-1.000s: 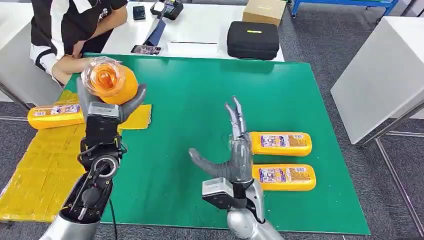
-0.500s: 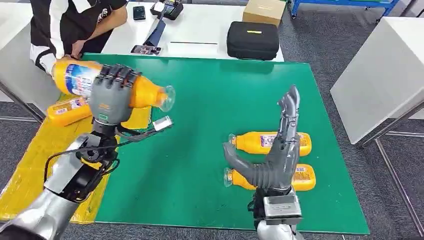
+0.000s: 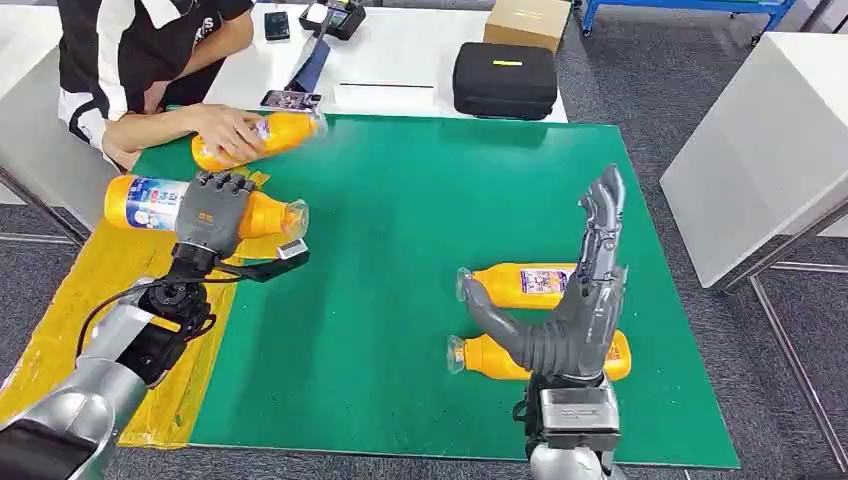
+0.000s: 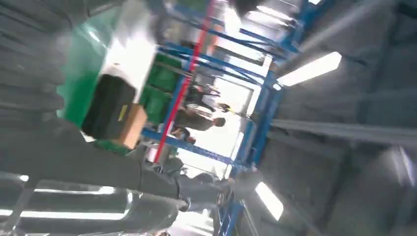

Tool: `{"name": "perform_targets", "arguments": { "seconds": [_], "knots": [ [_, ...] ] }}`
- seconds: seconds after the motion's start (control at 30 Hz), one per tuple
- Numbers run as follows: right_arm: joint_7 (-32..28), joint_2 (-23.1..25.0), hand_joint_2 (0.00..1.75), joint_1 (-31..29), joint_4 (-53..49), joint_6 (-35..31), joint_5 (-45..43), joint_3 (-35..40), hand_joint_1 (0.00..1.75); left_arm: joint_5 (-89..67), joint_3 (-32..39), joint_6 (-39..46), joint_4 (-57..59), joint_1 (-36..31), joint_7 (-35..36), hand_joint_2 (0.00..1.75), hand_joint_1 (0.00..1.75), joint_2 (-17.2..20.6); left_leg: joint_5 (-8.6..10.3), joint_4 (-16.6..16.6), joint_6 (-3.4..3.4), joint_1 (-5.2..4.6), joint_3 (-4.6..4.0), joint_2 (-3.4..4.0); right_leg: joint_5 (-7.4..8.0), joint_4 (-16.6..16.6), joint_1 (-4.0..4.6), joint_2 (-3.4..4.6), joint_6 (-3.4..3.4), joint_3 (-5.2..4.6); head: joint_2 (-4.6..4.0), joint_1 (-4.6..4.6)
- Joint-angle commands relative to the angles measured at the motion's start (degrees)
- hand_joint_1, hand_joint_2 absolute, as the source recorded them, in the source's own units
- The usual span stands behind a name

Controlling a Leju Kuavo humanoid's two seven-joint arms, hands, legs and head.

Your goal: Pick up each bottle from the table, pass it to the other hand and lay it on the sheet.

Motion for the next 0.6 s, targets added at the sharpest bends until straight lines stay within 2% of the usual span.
{"name": "perform_targets", "arguments": {
  "seconds": [0.03,0.07,0.23,0.27,0.4,0.57,0.6],
  "knots": [
    [7.07,-2.06,1.75,0.28,4.57,9.04,8.88,-1.61,0.0,1.24,6.2,-3.75,11.69,-1.49,-1.48,1.75,1.75,0.03,-0.28,0.03,0.05,0.05,0.57,-0.03,-0.23,0.0,0.09,0.07,-0.44,0.54,0.0,-0.02],
    [7.99,-2.07,1.75,0.6,4.57,9.81,10.52,-1.97,0.0,1.72,6.91,-4.78,11.69,-1.2,-1.8,1.75,1.75,-0.04,-0.14,-0.02,0.02,0.04,0.31,-0.04,-0.1,-0.05,0.07,0.03,-0.27,0.31,0.0,0.0],
    [11.23,-2.52,1.75,1.71,3.97,14.21,16.58,-2.95,0.0,3.85,9.64,-6.47,11.8,0.42,-4.51,1.75,1.75,0.05,-0.16,-0.01,0.03,0.03,0.28,-0.1,-0.13,-0.05,0.06,0.04,-0.25,0.31,0.0,0.0],
    [12.68,-2.44,1.75,1.78,3.95,15.56,18.37,-3.45,0.0,4.05,10.15,-6.73,11.84,0.6,-4.51,1.75,0.02,-0.1,-0.12,-0.03,0.02,0.02,0.2,-0.1,-0.1,-0.05,0.04,0.03,-0.2,0.23,0.0,0.0],
    [15.77,-2.31,1.75,1.99,4.79,18.94,23.01,-5.18,0.0,5.05,11.58,-9.12,12.48,0.86,-4.86,1.75,0.0,-0.86,-0.21,0.01,0.04,0.04,0.35,-0.2,-0.21,-0.03,0.07,-0.04,-0.32,0.41,0.0,0.0],
    [16.02,-2.66,1.75,2.4,4.8,19.62,25.62,-6.56,0.0,6.91,13.57,-9.27,12.11,1.46,-6.13,1.75,0.0,-1.22,-0.08,-0.02,0.02,0.02,0.12,-0.17,-0.08,-0.05,0.04,-0.04,-0.18,0.15,0.0,0.0],
    [16.39,-3.26,1.75,2.63,4.69,19.78,26.48,-7.09,0.0,7.9,14.41,-9.24,11.98,1.62,-7.0,1.75,0.0,-1.5,-0.21,0.02,0.04,0.03,0.34,-0.21,-0.21,0.0,0.06,-0.05,-0.33,0.38,0.0,-0.02]
  ]
}}
